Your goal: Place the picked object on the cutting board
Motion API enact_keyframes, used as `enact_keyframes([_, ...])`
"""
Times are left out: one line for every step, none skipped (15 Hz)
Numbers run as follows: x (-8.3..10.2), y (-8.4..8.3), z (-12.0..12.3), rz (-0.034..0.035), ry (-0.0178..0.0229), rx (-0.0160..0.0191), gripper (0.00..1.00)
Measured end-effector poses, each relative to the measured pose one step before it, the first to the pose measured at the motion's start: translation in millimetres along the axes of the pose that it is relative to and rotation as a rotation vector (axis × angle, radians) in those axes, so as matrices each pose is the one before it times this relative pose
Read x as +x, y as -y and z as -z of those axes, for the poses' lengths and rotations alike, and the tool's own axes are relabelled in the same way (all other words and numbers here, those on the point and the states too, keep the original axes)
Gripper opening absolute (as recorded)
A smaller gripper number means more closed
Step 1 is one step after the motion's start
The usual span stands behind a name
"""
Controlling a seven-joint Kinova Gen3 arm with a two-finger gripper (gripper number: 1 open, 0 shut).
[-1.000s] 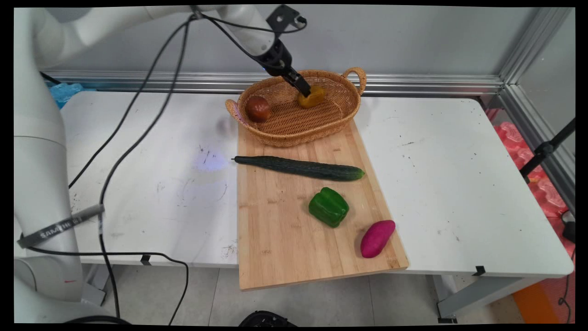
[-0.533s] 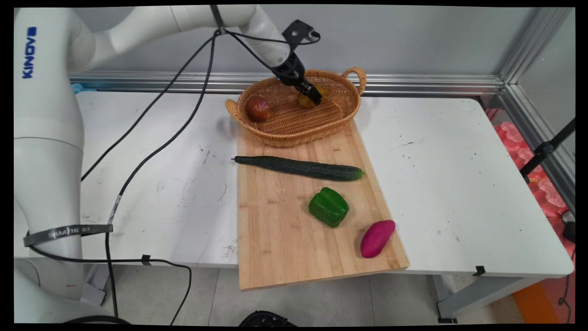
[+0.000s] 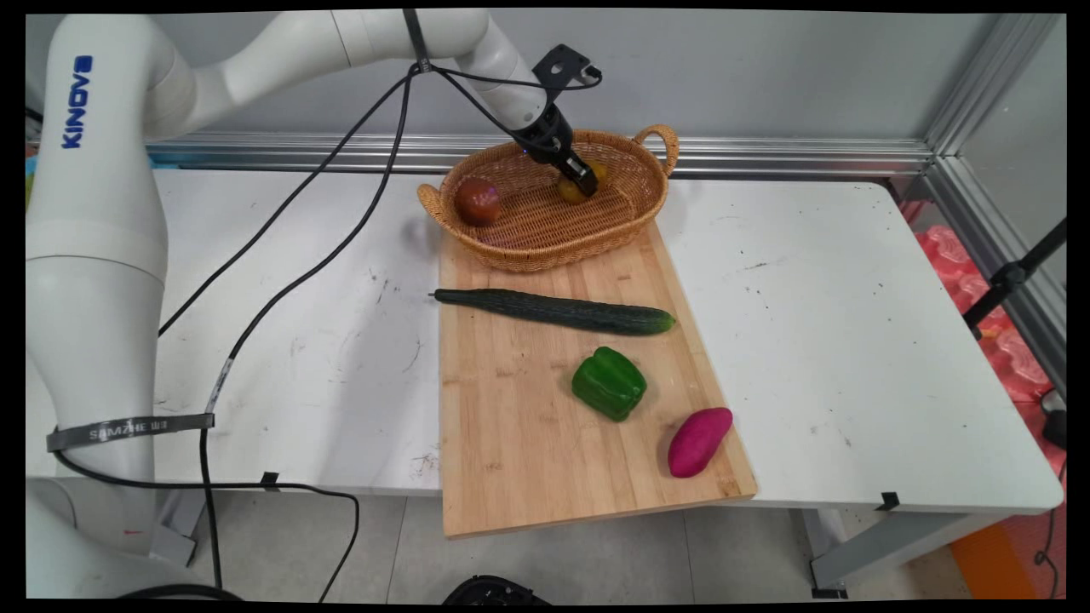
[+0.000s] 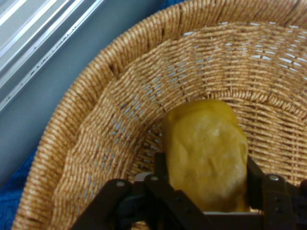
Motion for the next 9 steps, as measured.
enact_keyframes([-0.67,-0.21,1.68,-0.00273,0.00035,-0.00099,0.00])
enact_keyframes([-1.34,0.15,4.45,-0.00288,-0.00099,0.00002,0.00])
enact_keyframes([-0.03,-0.37,3.75,-0.00290,-0.00165,-0.00026,0.00])
enact_keyframes([0.34,-0.57,6.00,-0.00439,-0.00294,-0.00045,0.00])
enact_keyframes([1.05,-1.10,7.89,-0.00568,-0.00441,-0.00056,0.00])
enact_keyframes([0.58,-0.73,7.28,-0.00547,-0.00385,-0.00030,0.00])
enact_keyframes([0.79,-1.19,10.62,-0.00905,-0.00512,-0.00030,0.00])
enact_keyframes([0.45,-1.64,12.22,-0.01235,-0.00479,-0.00068,0.00])
enact_keyframes([0.33,-2.27,13.24,-0.01592,-0.00336,-0.00371,0.00])
